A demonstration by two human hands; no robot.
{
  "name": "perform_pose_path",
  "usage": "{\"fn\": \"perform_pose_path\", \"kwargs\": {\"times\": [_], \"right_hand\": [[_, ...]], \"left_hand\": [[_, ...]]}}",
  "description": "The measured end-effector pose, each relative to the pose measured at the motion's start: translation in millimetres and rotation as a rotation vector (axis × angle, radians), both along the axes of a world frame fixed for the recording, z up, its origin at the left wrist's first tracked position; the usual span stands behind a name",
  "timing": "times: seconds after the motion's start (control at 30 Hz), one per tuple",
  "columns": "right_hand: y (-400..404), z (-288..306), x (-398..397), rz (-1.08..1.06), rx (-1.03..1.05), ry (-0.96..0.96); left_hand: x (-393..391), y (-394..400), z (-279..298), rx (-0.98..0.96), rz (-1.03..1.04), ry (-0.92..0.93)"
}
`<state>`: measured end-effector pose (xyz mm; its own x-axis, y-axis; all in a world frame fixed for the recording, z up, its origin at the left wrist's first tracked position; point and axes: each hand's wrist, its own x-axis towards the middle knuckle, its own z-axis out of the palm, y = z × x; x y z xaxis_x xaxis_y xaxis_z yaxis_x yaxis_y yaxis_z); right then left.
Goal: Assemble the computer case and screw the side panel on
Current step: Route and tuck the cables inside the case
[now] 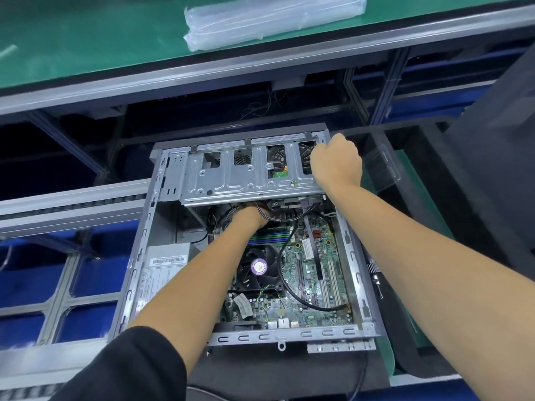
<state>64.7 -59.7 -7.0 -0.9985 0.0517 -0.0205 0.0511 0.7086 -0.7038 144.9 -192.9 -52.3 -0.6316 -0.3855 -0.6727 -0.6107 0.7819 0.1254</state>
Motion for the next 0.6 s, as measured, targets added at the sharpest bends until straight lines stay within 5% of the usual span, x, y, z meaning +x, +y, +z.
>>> {"fn": "perform_pose_path", "kwargs": {"times": [0.27, 0.43, 0.53, 0.6], "right_hand": [[0.6, 2.0, 2.5, 0.01, 0.014, -0.014], [1.2, 4.5, 5.9, 0.013, 0.006, -0.012], [1.0, 5.3, 7.9, 0.013, 0.03, 0.001], [0.4, 6.1, 8.8, 0.013, 0.039, 0.004]], "left_hand": [[33.8, -0.7, 23.0, 0.007, -0.243, 0.156], [78.9, -26.6, 57.5, 0.48, -0.535, 0.055], [87.6, -48.6, 73.2, 0.762, -0.225, 0.069], [78.9, -54.9, 75.6, 0.75, -0.004, 0.163]]}}
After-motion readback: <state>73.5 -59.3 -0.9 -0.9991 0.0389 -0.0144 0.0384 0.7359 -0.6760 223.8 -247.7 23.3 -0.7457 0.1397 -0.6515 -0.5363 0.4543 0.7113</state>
